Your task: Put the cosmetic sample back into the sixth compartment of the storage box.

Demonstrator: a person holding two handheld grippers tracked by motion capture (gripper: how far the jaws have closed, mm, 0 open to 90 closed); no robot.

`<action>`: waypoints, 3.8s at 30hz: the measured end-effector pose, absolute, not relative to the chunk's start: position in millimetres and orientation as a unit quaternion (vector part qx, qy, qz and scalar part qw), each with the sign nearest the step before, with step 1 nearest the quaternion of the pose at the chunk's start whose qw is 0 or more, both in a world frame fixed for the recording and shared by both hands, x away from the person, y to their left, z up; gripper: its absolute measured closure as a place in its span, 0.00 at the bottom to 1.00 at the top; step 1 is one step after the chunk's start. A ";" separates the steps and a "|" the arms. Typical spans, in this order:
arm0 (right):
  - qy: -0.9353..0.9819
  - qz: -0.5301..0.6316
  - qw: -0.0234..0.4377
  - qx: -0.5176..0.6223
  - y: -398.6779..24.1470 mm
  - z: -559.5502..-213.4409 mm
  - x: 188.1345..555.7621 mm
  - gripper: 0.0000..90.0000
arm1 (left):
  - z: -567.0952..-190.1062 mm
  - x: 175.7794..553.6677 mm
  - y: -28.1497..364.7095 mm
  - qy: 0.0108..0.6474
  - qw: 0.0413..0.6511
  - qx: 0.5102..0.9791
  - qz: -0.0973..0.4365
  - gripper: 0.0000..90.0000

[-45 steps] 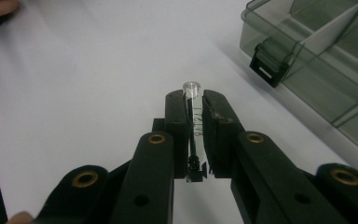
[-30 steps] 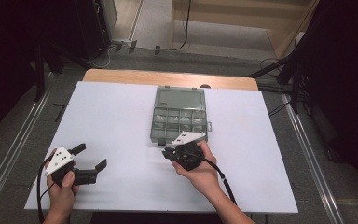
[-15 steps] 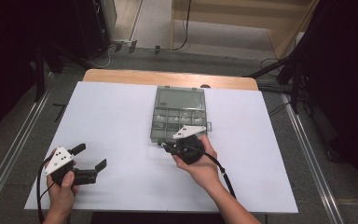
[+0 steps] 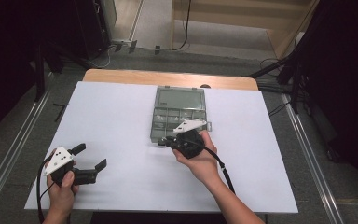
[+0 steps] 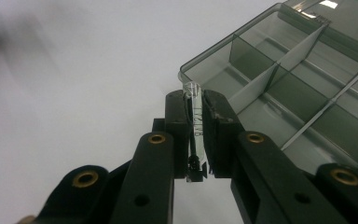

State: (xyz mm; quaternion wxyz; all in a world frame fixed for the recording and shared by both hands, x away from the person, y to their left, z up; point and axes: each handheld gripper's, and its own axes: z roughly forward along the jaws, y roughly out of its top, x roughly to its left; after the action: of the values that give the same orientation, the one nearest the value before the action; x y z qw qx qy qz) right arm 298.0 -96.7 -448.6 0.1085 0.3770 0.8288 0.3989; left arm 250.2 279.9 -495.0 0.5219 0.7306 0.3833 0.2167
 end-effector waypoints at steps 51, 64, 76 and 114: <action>0.812 0.380 0.132 0.423 -103.4 -464.7 346.2 0.92 | -495.0 250.3 280.3 0.381 0.524 0.731 0.215 0.00; 0.815 0.368 0.130 0.428 -100.2 -472.7 350.7 0.92 | -495.0 250.4 280.5 0.380 0.525 0.731 0.215 0.00; 0.818 0.360 0.128 0.431 -98.0 -478.6 353.0 0.92 | -495.0 250.4 280.7 0.381 0.525 0.730 0.214 0.00; 0.793 0.407 0.108 0.440 -122.2 -457.9 342.5 0.00 | -495.1 250.9 280.1 0.380 0.524 0.732 0.214 0.00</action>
State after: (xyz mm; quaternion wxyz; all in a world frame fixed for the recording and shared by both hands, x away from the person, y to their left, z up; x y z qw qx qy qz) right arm 342.5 -122.2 -457.9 0.1080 0.4403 0.7928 0.4075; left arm 250.9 280.1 -495.1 0.5241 0.7315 0.3798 0.2142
